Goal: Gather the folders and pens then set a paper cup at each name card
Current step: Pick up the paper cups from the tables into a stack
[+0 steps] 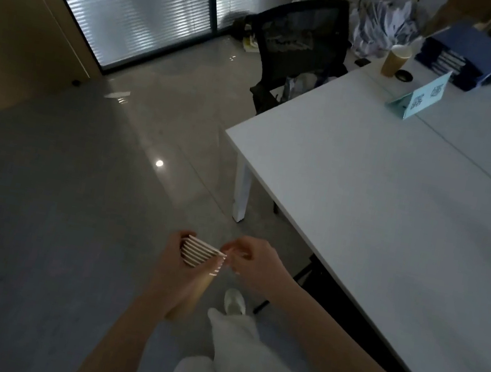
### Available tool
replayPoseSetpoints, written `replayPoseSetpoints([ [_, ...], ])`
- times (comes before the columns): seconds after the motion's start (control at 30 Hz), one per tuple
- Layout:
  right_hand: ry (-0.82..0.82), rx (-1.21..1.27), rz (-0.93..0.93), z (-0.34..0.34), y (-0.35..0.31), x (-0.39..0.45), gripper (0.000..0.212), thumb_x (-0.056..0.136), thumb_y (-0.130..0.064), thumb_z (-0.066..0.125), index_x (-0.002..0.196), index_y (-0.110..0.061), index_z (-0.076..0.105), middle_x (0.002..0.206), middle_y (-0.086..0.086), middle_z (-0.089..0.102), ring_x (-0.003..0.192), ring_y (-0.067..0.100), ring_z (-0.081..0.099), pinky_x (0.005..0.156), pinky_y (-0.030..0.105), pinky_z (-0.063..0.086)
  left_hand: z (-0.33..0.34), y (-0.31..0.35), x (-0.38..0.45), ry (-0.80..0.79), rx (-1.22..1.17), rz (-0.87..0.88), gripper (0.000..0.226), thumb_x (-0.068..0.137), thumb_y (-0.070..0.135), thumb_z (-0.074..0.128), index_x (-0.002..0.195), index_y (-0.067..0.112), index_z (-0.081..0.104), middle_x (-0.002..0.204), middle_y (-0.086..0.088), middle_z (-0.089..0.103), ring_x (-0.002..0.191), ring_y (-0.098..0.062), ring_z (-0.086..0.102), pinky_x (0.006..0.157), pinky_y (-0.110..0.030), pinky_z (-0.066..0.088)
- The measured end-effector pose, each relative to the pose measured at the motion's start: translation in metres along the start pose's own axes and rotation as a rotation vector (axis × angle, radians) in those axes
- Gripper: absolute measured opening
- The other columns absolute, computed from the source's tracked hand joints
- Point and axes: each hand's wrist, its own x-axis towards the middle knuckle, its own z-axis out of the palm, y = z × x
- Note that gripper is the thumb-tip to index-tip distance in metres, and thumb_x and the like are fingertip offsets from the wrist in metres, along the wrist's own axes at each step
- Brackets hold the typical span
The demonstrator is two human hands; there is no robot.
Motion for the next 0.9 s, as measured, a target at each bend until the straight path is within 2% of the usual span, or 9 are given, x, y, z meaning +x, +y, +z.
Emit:
replayPoseSetpoints([
  [0.13,0.046,0.127,0.021,-0.005,-0.009,0.059,0.024,0.083,-0.010,0.064,0.106,-0.014,0.069,0.105,0.002,0.072,0.096,0.017,0.069,0.090,0.033,0.054,-0.011,0.020,0.063,0.006,-0.023,0.002,0.062,0.066,0.036,0.086,0.113,0.020,0.049,0.094,0.006,0.060,0.080,-0.009,0.059,0.062,-0.011,0.041],
  [0.23,0.066,0.311,0.125,-0.014,-0.016,0.110,0.023,0.083,-0.004,0.061,0.104,-0.011,0.066,0.098,0.006,0.072,0.088,0.023,0.070,0.088,0.042,0.056,-0.021,0.050,0.126,0.061,-0.013,-0.027,0.061,0.069,0.040,0.083,0.116,0.018,0.051,0.100,0.000,0.061,0.087,-0.020,0.060,0.070,-0.024,0.041],
  [0.3,0.027,0.382,0.190,-0.024,-0.022,0.143,0.020,0.086,-0.004,0.058,0.104,-0.008,0.065,0.092,0.008,0.071,0.080,0.021,0.068,0.081,0.037,0.056,-0.024,0.068,0.172,0.060,-0.025,-0.025,0.062,0.069,0.041,0.083,0.116,0.017,0.052,0.103,-0.003,0.063,0.091,-0.023,0.063,0.070,-0.027,0.043],
  [0.37,-0.029,0.417,0.247,-0.035,-0.033,0.168,0.017,0.089,-0.007,0.056,0.104,-0.009,0.064,0.087,0.005,0.069,0.073,0.016,0.065,0.068,0.025,0.054,-0.025,0.089,0.207,0.045,-0.042,-0.029,0.054,0.074,0.036,0.081,0.116,0.019,0.051,0.105,-0.002,0.063,0.087,-0.015,0.062,0.070,-0.027,0.044],
  [0.43,-0.043,0.485,0.293,-0.054,-0.047,0.202,0.013,0.092,-0.009,0.054,0.102,-0.011,0.062,0.081,0.001,0.066,0.068,0.011,0.062,0.060,0.016,0.050,-0.021,0.118,0.249,0.022,-0.065,-0.021,0.052,0.076,0.031,0.081,0.115,0.018,0.049,0.104,-0.002,0.062,0.082,-0.006,0.059,0.066,-0.022,0.043],
  [0.53,-0.009,0.531,0.336,-0.081,-0.063,0.238,0.013,0.093,-0.012,0.053,0.102,-0.010,0.062,0.078,0.001,0.065,0.062,0.008,0.061,0.055,0.013,0.049,-0.013,0.146,0.299,-0.020,-0.060,0.018,0.057,0.074,0.026,0.083,0.115,0.003,0.051,0.106,-0.013,0.062,0.077,-0.007,0.058,0.057,-0.011,0.042],
  [0.6,0.022,0.552,0.372,-0.097,-0.070,0.260,0.019,0.095,-0.017,0.051,0.106,-0.007,0.063,0.085,0.004,0.067,0.066,0.011,0.063,0.059,0.016,0.050,-0.006,0.162,0.328,-0.058,-0.072,0.043,0.062,0.073,0.027,0.084,0.117,-0.003,0.051,0.109,-0.019,0.063,0.077,-0.011,0.059,0.053,-0.008,0.041],
  [0.77,0.083,0.711,0.466,-0.123,-0.081,0.309,0.032,0.094,-0.024,0.052,0.115,-0.003,0.061,0.108,0.014,0.069,0.086,0.021,0.067,0.081,0.032,0.055,0.013,0.193,0.397,-0.152,-0.121,0.076,0.061,0.079,0.021,0.078,0.127,0.012,0.041,0.115,-0.004,0.054,0.085,-0.003,0.055,0.066,-0.018,0.042],
  [0.9,0.255,0.887,0.493,-0.130,-0.095,0.348,0.024,0.094,-0.019,0.053,0.108,-0.004,0.064,0.102,0.013,0.070,0.087,0.023,0.070,0.085,0.036,0.058,0.016,0.215,0.451,-0.265,-0.088,0.143,0.059,0.082,0.022,0.076,0.131,0.017,0.045,0.104,0.009,0.052,0.090,-0.004,0.056,0.069,-0.013,0.040],
])
